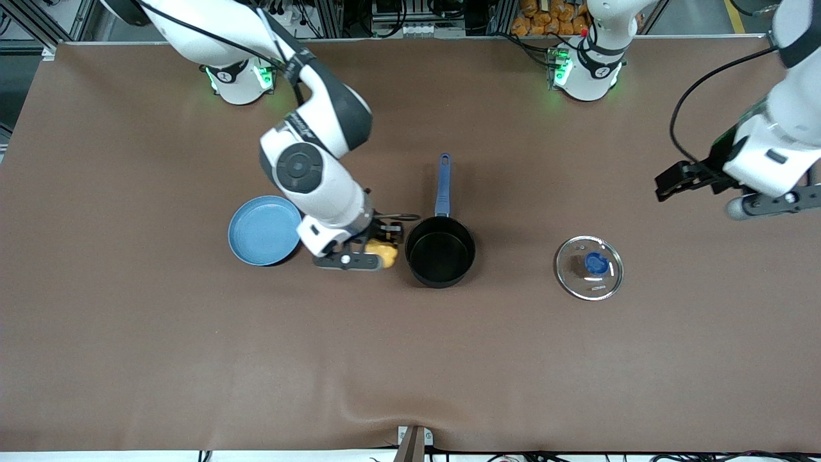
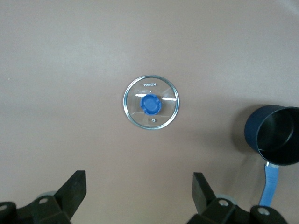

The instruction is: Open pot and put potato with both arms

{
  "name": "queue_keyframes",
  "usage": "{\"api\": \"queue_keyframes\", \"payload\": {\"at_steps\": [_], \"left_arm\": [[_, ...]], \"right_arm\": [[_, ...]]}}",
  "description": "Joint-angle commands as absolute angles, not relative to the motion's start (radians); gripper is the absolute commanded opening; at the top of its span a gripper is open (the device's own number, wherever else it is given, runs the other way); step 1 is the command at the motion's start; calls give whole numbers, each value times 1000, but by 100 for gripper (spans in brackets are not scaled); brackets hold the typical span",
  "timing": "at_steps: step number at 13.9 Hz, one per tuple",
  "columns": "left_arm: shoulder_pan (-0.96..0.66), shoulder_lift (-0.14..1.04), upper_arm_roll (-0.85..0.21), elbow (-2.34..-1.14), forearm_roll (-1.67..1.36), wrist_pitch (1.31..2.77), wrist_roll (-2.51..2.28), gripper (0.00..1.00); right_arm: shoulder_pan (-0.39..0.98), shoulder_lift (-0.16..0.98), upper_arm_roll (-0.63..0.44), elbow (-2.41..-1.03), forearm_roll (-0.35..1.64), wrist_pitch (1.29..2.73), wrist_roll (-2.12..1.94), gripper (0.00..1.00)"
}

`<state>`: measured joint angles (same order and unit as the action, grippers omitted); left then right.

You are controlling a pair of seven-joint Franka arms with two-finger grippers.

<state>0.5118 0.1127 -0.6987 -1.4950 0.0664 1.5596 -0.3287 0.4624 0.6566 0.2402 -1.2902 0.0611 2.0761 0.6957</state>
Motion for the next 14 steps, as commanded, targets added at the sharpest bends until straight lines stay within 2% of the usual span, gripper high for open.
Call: {"api": "queue_keyframes", "payload": {"at_steps": [1, 4, 8, 12, 13, 14], "left_arm": [[514, 140, -713, -1447, 48, 1516, -321, 100], [512, 140, -716, -1447, 48, 1516, -322, 100], [515, 144, -713, -1447, 48, 1516, -322, 100], [508, 141, -706, -1445, 45, 1516, -315, 100], [490, 140, -681, -1445, 34, 1516, -311, 100], [412, 120, -595, -1447, 17, 1519, -310, 100]], "right_arm": [[549, 794, 230, -1112, 49, 2049, 741, 0], [609, 863, 218, -1108, 41, 2086, 810, 0], [702, 926, 143, -1101, 43, 2166, 833, 0], [732, 971, 121, -1100, 41, 2203, 838, 0], [741, 979, 109, -1100, 41, 2203, 838, 0], [752, 989, 103, -1100, 41, 2206, 842, 0]]}}
